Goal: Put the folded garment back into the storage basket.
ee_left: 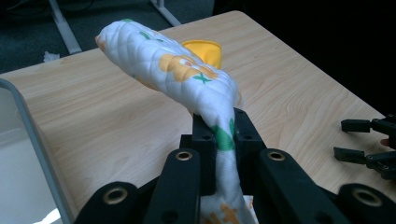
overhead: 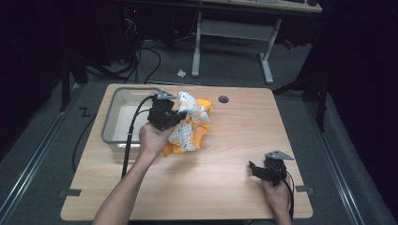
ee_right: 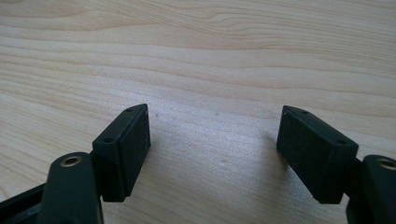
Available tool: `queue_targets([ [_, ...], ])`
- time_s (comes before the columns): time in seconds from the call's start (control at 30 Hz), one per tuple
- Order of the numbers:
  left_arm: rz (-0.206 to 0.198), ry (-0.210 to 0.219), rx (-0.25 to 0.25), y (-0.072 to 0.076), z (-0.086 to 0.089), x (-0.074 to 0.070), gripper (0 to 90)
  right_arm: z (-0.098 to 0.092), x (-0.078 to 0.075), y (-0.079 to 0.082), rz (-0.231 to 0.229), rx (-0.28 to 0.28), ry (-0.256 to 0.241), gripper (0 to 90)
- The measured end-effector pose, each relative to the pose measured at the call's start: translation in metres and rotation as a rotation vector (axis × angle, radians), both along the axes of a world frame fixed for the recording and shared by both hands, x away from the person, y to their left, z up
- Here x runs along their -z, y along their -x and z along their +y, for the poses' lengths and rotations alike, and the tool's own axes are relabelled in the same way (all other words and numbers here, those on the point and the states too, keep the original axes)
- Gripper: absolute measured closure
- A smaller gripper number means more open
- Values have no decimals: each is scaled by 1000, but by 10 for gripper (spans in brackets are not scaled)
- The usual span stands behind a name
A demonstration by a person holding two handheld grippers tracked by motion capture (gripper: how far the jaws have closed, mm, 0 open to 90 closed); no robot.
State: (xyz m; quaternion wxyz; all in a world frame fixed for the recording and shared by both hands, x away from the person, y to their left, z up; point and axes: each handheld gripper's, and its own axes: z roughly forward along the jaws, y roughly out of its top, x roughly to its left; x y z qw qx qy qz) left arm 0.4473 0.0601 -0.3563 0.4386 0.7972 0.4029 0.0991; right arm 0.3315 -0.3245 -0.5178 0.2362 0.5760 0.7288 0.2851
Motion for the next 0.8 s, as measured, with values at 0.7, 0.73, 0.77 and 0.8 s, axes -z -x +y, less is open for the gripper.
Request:
queue_targets([
  [0.7,-8,34,-83,-6,36,-11,830,0,0,0,0,0,0,262],
  [0.73,-8,36,-89,-7,38,-11,830,0,0,0,1,2,-2,262],
  [0.77,-8,36,-89,-7,38,-11,830,0,0,0,0,0,0,262],
  [0.8,-8,42,-102,-8,43,-13,830,0,0,0,1,2,-2,262],
])
